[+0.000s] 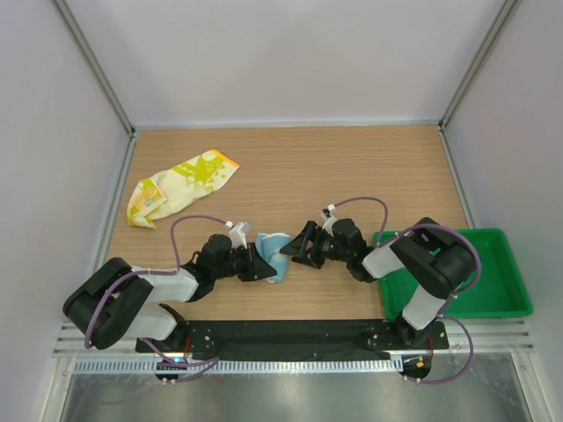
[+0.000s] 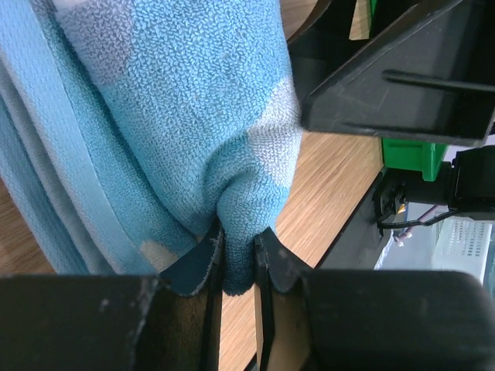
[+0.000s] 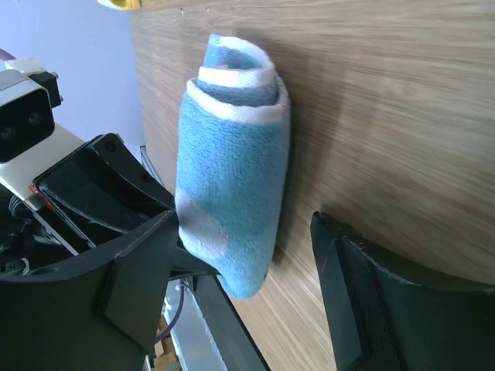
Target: Roll the towels
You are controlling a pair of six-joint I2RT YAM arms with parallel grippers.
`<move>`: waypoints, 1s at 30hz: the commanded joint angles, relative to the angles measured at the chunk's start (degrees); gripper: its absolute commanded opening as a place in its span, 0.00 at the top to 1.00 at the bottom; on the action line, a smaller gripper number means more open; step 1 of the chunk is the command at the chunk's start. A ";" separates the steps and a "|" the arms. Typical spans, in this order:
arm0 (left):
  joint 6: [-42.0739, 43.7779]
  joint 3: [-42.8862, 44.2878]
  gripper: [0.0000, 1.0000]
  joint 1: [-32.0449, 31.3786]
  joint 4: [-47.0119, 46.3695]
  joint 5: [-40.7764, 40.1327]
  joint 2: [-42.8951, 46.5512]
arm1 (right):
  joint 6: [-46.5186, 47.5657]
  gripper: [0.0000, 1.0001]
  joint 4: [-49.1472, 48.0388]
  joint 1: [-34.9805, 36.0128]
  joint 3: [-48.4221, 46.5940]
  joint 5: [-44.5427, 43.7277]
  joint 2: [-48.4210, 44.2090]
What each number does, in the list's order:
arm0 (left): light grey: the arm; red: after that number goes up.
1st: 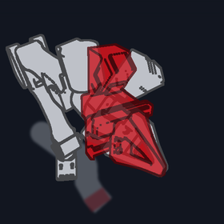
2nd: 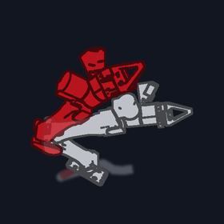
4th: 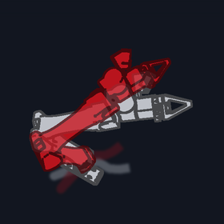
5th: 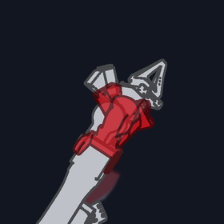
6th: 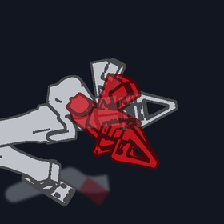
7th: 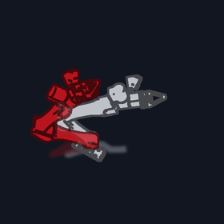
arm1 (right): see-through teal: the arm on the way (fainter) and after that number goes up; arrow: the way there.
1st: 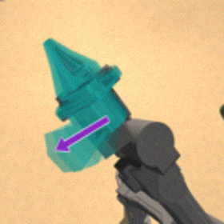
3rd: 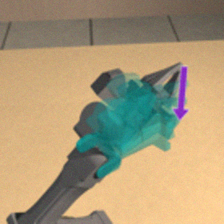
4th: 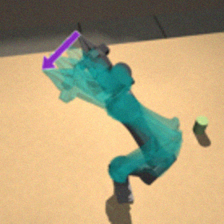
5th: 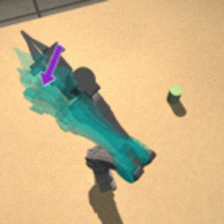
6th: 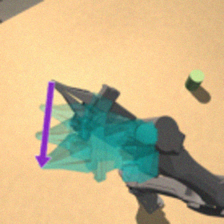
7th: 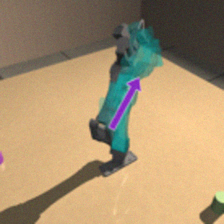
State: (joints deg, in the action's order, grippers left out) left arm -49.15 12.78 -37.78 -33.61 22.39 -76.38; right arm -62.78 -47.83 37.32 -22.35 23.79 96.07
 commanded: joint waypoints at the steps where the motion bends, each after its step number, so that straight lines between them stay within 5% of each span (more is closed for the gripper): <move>1: 0.28 -1.26 1.00 0.69 -0.58 1.25 -1.32 | -0.58 0.25 -6.83 2.31 -2.87 -0.94 2.97; 6: 0.28 -0.74 1.00 1.48 0.55 1.69 -1.49 | 0.03 0.64 -4.56 3.55 -4.81 -2.08 3.77; 9: 3.61 3.03 0.94 1.48 8.62 2.21 -1.75 | 1.87 0.76 1.06 3.72 -5.60 -3.83 1.67; 17: 12.32 11.47 0.43 -0.01 36.55 -11.29 7.02 | 6.88 0.82 30.28 7.40 -12.62 -14.27 -3.87; 26: 13.72 21.40 0.36 -6.86 55.83 -33.27 15.11 | 8.12 0.86 51.14 11.81 -24.40 -21.59 -4.14; 30: 14.34 25.54 0.35 -15.11 59.97 -46.10 16.26 | 8.38 0.86 56.35 12.69 -29.05 -23.52 -3.61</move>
State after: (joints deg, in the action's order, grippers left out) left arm -36.71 35.00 -48.84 19.79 -10.39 -61.45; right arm -55.83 -0.21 49.36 -47.48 4.19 93.25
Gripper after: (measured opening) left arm 0.647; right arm 0.250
